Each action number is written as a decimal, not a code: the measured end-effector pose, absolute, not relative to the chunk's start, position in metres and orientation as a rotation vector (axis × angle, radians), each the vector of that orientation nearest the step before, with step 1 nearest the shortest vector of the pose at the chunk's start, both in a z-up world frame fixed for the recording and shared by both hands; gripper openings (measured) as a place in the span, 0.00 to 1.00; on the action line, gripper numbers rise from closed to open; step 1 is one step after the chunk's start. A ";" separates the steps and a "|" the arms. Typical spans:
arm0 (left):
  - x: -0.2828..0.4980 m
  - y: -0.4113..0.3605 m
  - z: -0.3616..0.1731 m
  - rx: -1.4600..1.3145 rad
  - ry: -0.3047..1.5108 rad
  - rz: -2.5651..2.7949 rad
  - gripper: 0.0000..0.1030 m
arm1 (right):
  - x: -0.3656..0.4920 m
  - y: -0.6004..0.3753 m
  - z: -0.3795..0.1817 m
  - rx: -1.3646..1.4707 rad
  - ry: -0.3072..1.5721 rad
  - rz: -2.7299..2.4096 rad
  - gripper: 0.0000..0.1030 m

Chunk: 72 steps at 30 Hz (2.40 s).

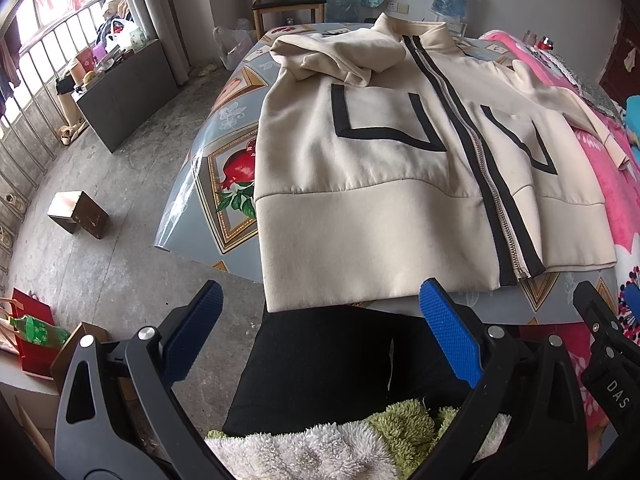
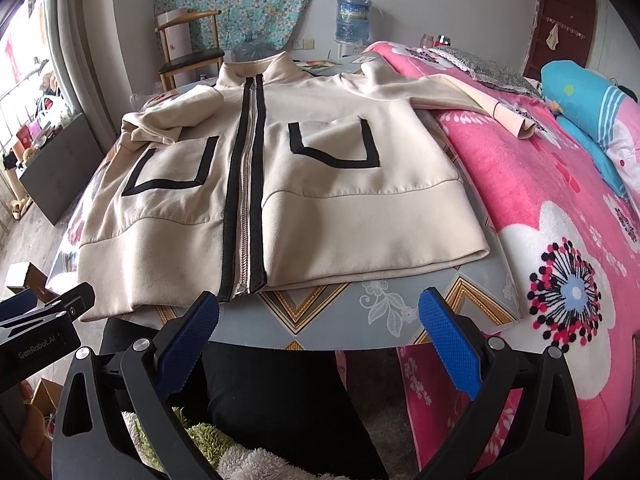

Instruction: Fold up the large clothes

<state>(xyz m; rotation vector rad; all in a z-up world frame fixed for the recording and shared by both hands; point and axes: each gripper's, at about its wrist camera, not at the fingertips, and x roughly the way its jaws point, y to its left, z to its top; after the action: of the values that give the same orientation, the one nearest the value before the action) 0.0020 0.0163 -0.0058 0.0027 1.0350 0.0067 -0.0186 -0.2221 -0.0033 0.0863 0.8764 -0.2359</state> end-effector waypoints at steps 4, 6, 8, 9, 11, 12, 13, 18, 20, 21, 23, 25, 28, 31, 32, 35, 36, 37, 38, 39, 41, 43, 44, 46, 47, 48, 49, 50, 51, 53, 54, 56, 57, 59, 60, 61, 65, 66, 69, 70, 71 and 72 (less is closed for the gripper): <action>0.006 0.013 -0.005 0.017 1.023 0.002 0.93 | -0.015 -0.224 -0.003 0.073 0.864 -0.234 0.94; 0.009 0.012 -0.006 0.024 1.018 -0.002 0.93 | -0.013 -0.225 -0.003 0.066 0.854 -0.234 0.94; 0.014 0.012 -0.008 0.020 1.014 -0.018 0.93 | -0.012 -0.228 -0.001 0.057 0.835 -0.237 0.94; 0.015 0.012 -0.008 0.015 1.009 -0.035 0.93 | -0.011 -0.229 0.000 0.052 0.828 -0.241 0.94; 0.019 0.013 -0.006 0.001 0.978 -0.069 0.93 | -0.009 -0.235 0.003 0.035 0.805 -0.251 0.94; 0.020 0.014 -0.004 -0.003 0.951 -0.084 0.93 | -0.008 -0.238 0.005 0.027 0.795 -0.255 0.94; 0.021 0.014 -0.002 -0.004 0.925 -0.101 0.93 | -0.007 -0.242 0.006 0.024 0.788 -0.255 0.94; 0.030 0.023 0.009 -0.054 0.791 -0.213 0.93 | 0.003 -0.277 0.010 0.066 0.772 -0.234 0.94; 0.033 0.028 0.012 -0.068 0.746 -0.241 0.93 | 0.007 -0.294 0.008 0.098 0.771 -0.235 0.94; 0.035 0.031 0.012 -0.080 0.737 -0.253 0.93 | 0.009 -0.303 0.007 0.112 0.774 -0.237 0.94; 0.042 0.035 0.010 -0.119 0.753 -0.286 0.93 | 0.013 -0.318 0.003 0.133 0.791 -0.249 0.94; 0.051 0.041 0.006 -0.165 0.784 -0.333 0.93 | 0.017 -0.335 -0.003 0.167 0.815 -0.257 0.94; 0.060 0.049 -0.005 -0.195 0.825 -0.351 0.93 | 0.021 -0.355 -0.011 0.219 0.846 -0.255 0.94; 0.065 0.052 -0.016 -0.133 0.853 -0.325 0.93 | 0.026 -0.375 -0.022 0.277 0.877 -0.231 0.94; 0.065 0.052 -0.021 -0.109 0.865 -0.314 0.93 | 0.029 -0.380 -0.026 0.296 0.885 -0.217 0.94; 0.068 0.056 -0.036 -0.061 0.923 -0.300 0.93 | 0.034 -0.386 -0.035 0.352 0.898 -0.154 0.94; 0.069 0.057 -0.040 -0.057 0.945 -0.290 0.93 | 0.036 -0.387 -0.038 0.364 0.901 -0.134 0.93; 0.070 0.058 -0.043 -0.058 0.963 -0.286 0.93 | 0.039 -0.388 -0.040 0.369 0.904 -0.120 0.90; 0.072 0.059 -0.047 -0.060 0.980 -0.285 0.92 | 0.040 -0.386 -0.041 0.373 0.907 -0.110 0.89; 0.073 0.060 -0.049 -0.060 0.989 -0.284 0.92 | 0.042 -0.387 -0.044 0.383 0.910 -0.095 0.87; 0.074 0.060 -0.051 -0.056 0.999 -0.279 0.92 | 0.044 -0.388 -0.047 0.405 0.916 -0.083 0.85; 0.074 0.063 -0.052 -0.067 1.003 -0.277 0.87 | 0.044 -0.392 -0.050 0.427 0.918 -0.075 0.83; 0.075 0.064 -0.053 -0.079 1.008 -0.278 0.84 | 0.044 -0.394 -0.051 0.435 0.919 -0.075 0.81; 0.076 0.065 -0.054 -0.098 1.014 -0.268 0.73 | 0.041 -0.398 -0.052 0.454 0.919 -0.075 0.75; 0.077 0.065 -0.053 -0.103 1.015 -0.270 0.70 | 0.039 -0.400 -0.052 0.469 0.915 -0.068 0.73; 0.077 0.065 -0.052 -0.106 1.017 -0.273 0.64 | 0.037 -0.402 -0.051 0.480 0.914 -0.064 0.70; 0.077 0.065 -0.052 -0.110 1.020 -0.277 0.60 | 0.035 -0.403 -0.051 0.494 0.916 -0.061 0.68; 0.077 0.065 -0.051 -0.111 1.023 -0.272 0.59 | 0.032 -0.404 -0.052 0.502 0.917 -0.056 0.66; 0.077 0.066 -0.051 -0.115 1.025 -0.270 0.56 | 0.030 -0.404 -0.052 0.513 0.918 -0.046 0.63; 0.077 0.069 -0.051 -0.131 1.027 -0.260 0.50 | 0.027 -0.403 -0.053 0.526 0.918 -0.031 0.60; 0.078 0.072 -0.051 -0.149 1.029 -0.256 0.46 | 0.026 -0.402 -0.053 0.530 0.918 -0.025 0.57; 0.081 0.078 -0.051 -0.183 1.029 -0.241 0.39 | 0.027 -0.399 -0.053 0.523 0.921 -0.028 0.55; 0.083 0.080 -0.051 -0.200 1.029 -0.236 0.37 | 0.030 -0.397 -0.053 0.516 0.920 -0.033 0.52; 0.089 0.082 -0.052 -0.221 1.034 -0.226 0.35 | 0.035 -0.398 -0.057 0.512 0.919 -0.045 0.46; 0.092 0.081 -0.053 -0.225 1.034 -0.220 0.33 | 0.039 -0.400 -0.060 0.516 0.923 -0.058 0.40; 0.095 0.081 -0.053 -0.222 1.033 -0.218 0.32 | 0.042 -0.404 -0.063 0.526 0.928 -0.068 0.35; 0.098 0.078 -0.053 -0.209 1.023 -0.210 0.29 | 0.039 -0.409 -0.065 0.567 0.937 -0.067 0.25; 0.097 0.077 -0.053 -0.201 1.017 -0.209 0.28 | 0.036 -0.408 -0.066 0.572 0.944 -0.066 0.24; 0.096 0.077 -0.053 -0.191 1.006 -0.210 0.28 | 0.030 -0.406 -0.066 0.574 0.941 -0.079 0.23; 0.096 0.078 -0.053 -0.191 1.006 -0.211 0.28 | 0.029 -0.406 -0.066 0.580 0.935 -0.082 0.23; 0.096 0.077 -0.053 -0.189 1.006 -0.213 0.28 | 0.030 -0.407 -0.067 0.587 0.923 -0.087 0.23; 0.097 0.077 -0.053 -0.180 1.005 -0.215 0.26 | 0.032 -0.408 -0.068 0.590 0.916 -0.087 0.22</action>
<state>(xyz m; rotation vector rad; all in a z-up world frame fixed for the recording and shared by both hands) 0.0966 0.0770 -0.0528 -0.1801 1.0046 -0.2150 0.0324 -0.4076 -0.0685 0.5895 0.9160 -0.0872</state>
